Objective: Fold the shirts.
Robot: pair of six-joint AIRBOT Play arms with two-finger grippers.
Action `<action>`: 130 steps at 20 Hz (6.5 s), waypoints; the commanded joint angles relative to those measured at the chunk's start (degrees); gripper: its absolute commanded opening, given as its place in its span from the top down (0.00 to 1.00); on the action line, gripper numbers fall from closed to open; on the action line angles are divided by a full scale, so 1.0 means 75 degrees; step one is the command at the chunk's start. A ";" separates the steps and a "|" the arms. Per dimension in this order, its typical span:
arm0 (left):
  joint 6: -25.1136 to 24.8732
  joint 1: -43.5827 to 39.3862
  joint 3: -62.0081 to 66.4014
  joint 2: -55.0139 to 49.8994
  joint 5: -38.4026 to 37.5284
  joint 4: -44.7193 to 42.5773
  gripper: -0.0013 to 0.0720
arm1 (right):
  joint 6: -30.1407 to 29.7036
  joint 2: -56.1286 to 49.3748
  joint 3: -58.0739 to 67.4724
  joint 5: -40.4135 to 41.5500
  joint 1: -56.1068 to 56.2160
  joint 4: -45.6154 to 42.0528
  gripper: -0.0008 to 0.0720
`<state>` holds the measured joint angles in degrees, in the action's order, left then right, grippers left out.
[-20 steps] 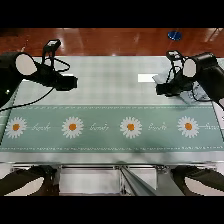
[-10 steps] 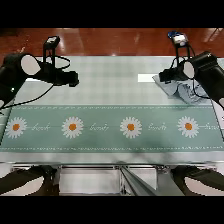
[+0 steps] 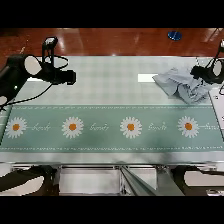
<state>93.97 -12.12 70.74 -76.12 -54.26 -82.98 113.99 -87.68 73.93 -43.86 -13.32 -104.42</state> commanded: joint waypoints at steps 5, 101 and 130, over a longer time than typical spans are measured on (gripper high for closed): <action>-0.0044 0.0093 -0.0195 -0.0003 -0.0376 0.0023 0.29 | -0.1871 -0.1416 0.0038 -0.0391 -0.0673 0.2675 0.56; -0.2040 0.3923 0.4806 0.4689 -0.3774 0.4797 0.96 | -0.3672 0.6846 0.5266 -0.5339 0.1766 0.3608 0.96; -0.1746 0.3459 0.0344 -0.0157 -0.2961 0.3532 0.29 | -0.3214 0.0848 0.1291 -0.3357 0.1148 0.5304 0.42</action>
<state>80.86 10.76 68.90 -76.23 -68.49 -56.23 89.58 -79.44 76.66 -63.59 -1.93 -64.99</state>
